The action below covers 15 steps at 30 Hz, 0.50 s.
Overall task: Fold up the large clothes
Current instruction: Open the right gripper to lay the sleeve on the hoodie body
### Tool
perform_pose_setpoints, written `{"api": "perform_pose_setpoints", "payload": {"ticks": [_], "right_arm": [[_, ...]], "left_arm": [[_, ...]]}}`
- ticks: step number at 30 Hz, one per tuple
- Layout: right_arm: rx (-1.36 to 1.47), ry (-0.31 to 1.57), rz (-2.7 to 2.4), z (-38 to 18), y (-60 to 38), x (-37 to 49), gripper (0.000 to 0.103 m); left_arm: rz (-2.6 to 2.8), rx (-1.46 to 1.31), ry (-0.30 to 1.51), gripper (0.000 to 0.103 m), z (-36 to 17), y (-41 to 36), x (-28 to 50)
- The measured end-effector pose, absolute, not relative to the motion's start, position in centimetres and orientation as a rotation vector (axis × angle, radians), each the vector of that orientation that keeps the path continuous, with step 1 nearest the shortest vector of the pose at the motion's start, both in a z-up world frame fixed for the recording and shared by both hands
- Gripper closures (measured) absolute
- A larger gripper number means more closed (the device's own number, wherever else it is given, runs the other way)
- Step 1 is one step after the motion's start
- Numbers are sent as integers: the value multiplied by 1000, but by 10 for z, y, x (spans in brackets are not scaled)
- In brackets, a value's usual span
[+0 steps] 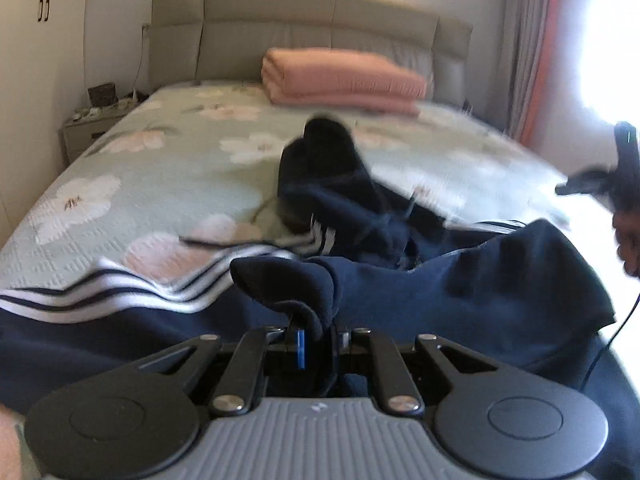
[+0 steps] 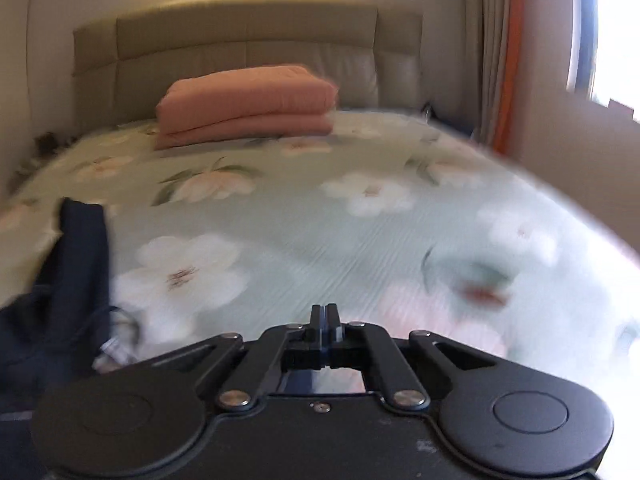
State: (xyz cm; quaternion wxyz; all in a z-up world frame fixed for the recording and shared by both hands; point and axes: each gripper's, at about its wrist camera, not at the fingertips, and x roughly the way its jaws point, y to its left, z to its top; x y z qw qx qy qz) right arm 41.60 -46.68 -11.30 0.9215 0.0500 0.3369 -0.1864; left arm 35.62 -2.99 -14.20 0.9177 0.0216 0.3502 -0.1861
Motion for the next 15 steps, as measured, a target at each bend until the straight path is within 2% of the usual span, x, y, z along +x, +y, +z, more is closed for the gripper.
{"api": "perform_pose_setpoints", "payload": {"ticks": [5,6,7,9,13,15], "right_arm": [[186,752,-321,-139,-482,408,101],[234,765,-271,-140,-482,397,93],[271,781,-223,-140,-479,387,89],[279,814,-128,-138,-462,364,89],[105,856,-64,-144,-405,311,89],[-26,918,-137,-170,-393,295,90]], "left_arm": [[-329,3,806,90,-188,-26,372],[-338,-20,803,90,-189,-21,372],[-345,-37,799,90,-189,-16,371],[-348,-52,797,90,-188,-10,370],[-352,-41,798,90,-184,-11,367],[-357,-46,814,89,-186,-8,366]]}}
